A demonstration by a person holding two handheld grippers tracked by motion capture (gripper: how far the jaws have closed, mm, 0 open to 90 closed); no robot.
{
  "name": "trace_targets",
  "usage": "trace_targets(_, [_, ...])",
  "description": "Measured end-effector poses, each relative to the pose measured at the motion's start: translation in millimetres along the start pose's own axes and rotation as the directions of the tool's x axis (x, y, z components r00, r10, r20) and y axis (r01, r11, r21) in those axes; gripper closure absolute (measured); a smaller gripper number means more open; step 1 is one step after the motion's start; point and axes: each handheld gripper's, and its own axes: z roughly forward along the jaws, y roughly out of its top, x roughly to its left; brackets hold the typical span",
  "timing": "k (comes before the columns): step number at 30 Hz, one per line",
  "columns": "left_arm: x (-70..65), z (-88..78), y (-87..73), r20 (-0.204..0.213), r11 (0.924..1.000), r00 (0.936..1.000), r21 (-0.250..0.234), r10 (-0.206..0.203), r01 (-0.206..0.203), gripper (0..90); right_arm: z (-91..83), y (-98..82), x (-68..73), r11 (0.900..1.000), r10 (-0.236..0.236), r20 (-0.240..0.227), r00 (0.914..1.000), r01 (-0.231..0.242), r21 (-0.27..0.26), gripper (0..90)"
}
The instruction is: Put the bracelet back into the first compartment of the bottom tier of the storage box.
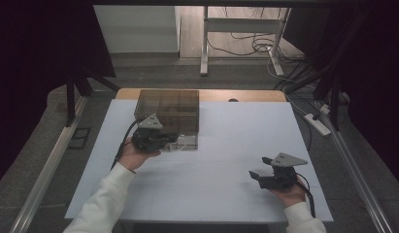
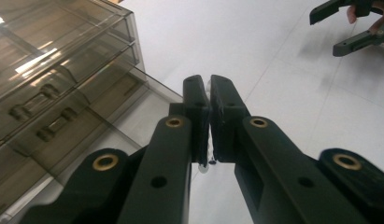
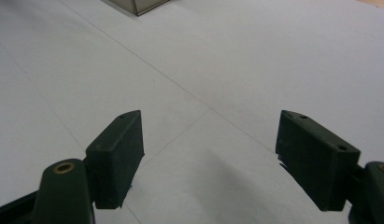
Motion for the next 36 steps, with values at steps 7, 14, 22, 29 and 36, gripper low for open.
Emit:
trace_targets(7, [7.1,-5.6,-3.0,-0.016,0.9998,0.9997,-0.01,-0.019,0.019,85.7,0.0,-0.2,-0.3,1.0,-0.001,0.002,1.0,0.001,0.002,23.4])
trace_targets(14, [13.5,-9.6,-6.4,-0.031,0.9993,0.9989,-0.014,-0.036,0.036,85.7,0.4,-0.3,-0.3,1.0,-0.001,0.002,1.0,0.001,0.003,23.4])
trace_targets(22, [18.6,-12.5,-9.3,-0.048,0.9987,0.9977,-0.016,-0.049,0.048,85.7,0.6,-0.3,-0.4,1.0,-0.003,0.0,1.0,0.003,0.005,23.4])
trace_targets(29, [23.6,-15.6,-12.2,-0.062,0.9981,0.9963,-0.019,-0.06,0.059,85.7,0.7,-0.4,-0.1,1.0,-0.005,0.0,1.0,0.005,0.008,23.4])
trace_targets(36, [28.8,-18.4,-15.6,-0.074,0.9972,0.9945,-0.017,-0.074,0.073,85.7,1.0,-0.6,0.2,1.0,-0.004,-0.001,1.0,0.004,0.011,23.4])
